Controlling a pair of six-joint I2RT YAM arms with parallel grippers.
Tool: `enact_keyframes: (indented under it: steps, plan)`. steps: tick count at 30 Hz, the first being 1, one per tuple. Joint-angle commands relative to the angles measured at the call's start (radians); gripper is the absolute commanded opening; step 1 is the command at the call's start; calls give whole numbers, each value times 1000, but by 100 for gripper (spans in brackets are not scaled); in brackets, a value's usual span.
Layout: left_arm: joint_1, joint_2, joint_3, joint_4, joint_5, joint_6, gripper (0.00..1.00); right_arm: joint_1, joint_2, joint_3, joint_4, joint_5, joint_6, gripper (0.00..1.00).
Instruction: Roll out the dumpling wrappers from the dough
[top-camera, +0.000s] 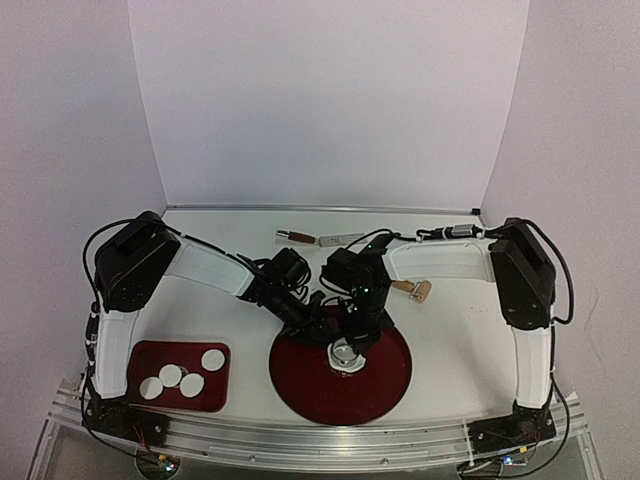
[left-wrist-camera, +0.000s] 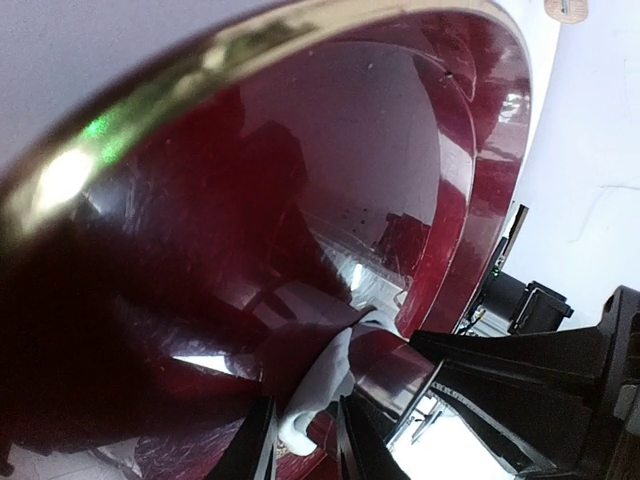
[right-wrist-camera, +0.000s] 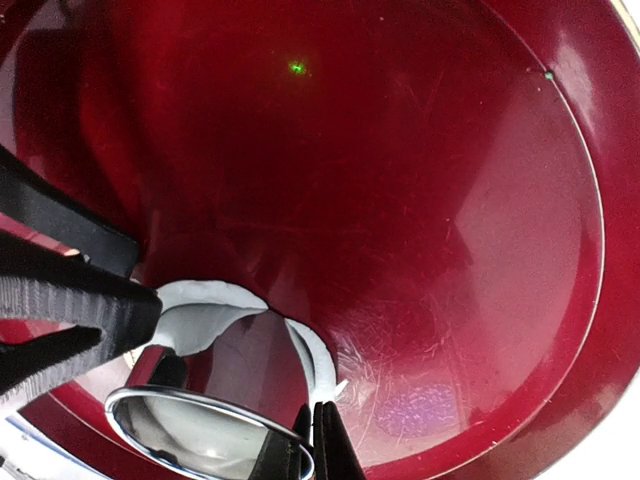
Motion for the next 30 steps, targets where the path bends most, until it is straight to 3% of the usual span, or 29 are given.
enact_keyframes:
  steps: [1,14,20,30]
  plan:
    - [5,-59,-47,95,3,-38,24,-10,-49,-95,135,-52,28,0]
    - [9,-63,-33,33,-40,-32,29,-27,-94,-171,205,-70,39,0]
    - [2,-12,-19,49,32,-39,31,-28,-91,-166,209,-69,36,0]
    - [-17,47,-5,96,121,-55,6,-28,-52,-137,207,-64,30,0]
